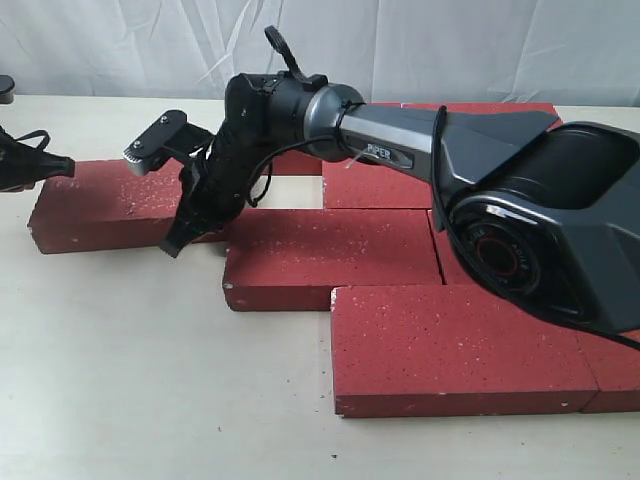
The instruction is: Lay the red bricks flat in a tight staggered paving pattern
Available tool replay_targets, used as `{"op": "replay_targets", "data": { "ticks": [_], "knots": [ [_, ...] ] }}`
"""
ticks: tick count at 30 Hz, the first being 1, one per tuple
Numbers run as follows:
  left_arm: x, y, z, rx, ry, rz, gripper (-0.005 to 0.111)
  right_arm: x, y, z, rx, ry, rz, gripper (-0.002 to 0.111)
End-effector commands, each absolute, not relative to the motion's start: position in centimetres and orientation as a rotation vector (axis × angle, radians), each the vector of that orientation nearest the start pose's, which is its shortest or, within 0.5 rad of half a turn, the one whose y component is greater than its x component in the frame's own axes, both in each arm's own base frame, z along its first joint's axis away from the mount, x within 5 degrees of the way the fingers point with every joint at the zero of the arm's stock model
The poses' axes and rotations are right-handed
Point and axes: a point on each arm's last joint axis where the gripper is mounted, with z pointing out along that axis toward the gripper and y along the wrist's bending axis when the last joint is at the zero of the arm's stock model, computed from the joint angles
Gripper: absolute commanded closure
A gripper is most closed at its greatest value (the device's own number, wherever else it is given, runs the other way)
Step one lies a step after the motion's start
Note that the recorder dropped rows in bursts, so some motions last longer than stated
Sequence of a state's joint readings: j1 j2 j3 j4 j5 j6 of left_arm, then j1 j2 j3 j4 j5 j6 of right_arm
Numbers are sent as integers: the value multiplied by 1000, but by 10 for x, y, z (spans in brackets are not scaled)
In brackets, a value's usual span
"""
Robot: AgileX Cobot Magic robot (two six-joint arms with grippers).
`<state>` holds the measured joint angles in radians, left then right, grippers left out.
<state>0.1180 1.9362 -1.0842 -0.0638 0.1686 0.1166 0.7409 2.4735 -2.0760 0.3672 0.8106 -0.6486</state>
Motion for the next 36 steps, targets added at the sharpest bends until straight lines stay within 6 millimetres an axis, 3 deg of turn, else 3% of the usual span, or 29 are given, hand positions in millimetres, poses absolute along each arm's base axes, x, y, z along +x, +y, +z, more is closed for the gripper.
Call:
{"op": "replay_targets", "data": {
  "ticks": [1, 5, 8, 11, 13, 20, 36],
  "knots": [
    [387, 45, 145, -90, 2467, 57, 107, 373, 379, 150, -1526, 2223, 534, 109],
    [382, 48, 155, 22, 2487, 119, 107, 377, 376, 186, -1574, 2200, 527, 109],
    [379, 62, 156, -43, 2497, 125, 107, 405, 352, 210, -1329, 2275, 367, 109],
    [378, 75, 147, -132, 2517, 112, 107, 419, 332, 208, -1185, 2378, 296, 109],
    [378, 78, 140, -208, 2515, 83, 107, 423, 326, 202, -1178, 2415, 274, 109],
    [387, 70, 116, -200, 2500, 70, 107, 431, 320, 188, -1187, 2423, 187, 109],
    [404, 41, 126, -188, 2399, 17, 107, 430, 318, 181, -1205, 2460, 174, 109]
  ]
}}
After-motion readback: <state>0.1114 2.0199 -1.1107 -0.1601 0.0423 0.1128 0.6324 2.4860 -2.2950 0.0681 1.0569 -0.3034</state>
